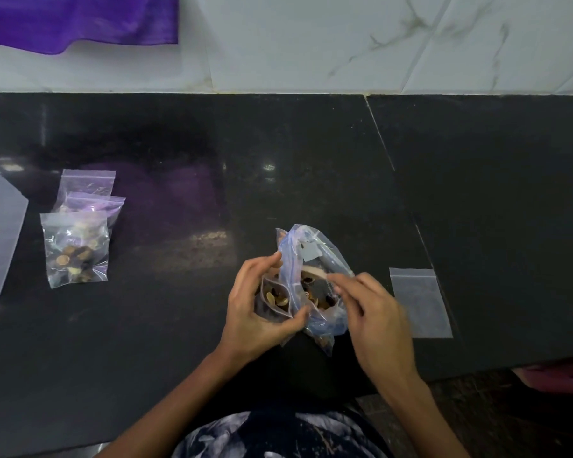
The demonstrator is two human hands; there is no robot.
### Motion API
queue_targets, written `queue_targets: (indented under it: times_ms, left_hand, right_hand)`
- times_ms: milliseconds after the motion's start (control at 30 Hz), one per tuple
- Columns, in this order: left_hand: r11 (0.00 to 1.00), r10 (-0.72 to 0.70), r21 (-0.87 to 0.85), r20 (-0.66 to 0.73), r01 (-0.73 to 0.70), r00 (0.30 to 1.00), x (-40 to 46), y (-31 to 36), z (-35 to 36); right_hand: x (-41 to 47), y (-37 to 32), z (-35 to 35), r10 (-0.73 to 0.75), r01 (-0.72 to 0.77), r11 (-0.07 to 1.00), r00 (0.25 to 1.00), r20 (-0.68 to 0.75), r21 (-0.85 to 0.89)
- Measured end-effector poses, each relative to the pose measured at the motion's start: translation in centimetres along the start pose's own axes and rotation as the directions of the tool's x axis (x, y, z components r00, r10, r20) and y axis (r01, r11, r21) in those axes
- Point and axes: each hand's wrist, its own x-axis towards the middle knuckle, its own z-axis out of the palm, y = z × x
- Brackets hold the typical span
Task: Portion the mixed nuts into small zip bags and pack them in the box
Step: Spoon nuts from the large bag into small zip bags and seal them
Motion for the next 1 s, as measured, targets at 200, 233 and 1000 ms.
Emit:
queue_targets:
  times_ms: [200, 233, 1000]
  left_hand:
    - [0.999, -0.047, -0.009, 0.045, 0.047, 0.998, -0.5, -0.6, -0.6]
    - [0.999, -0.05, -0.011, 0.063, 0.051, 0.997, -0.5, -0.7, -0.6]
    - [0.996, -0.094, 0.012, 0.127, 0.094, 0.987, -0.9, -0.2, -0.6]
  right_hand:
    - [-0.3, 0.5, -2.5, 0.026, -0.026, 0.997, 1.0, 0.004, -0.076]
    - [-0.3, 0.4, -2.7, 0.046, -0.047, 0.995, 0.999, -0.015, -0.083]
    - [-1.1, 0.6, 0.1, 0.575, -0.549, 0.678, 0.81, 0.112, 0.49]
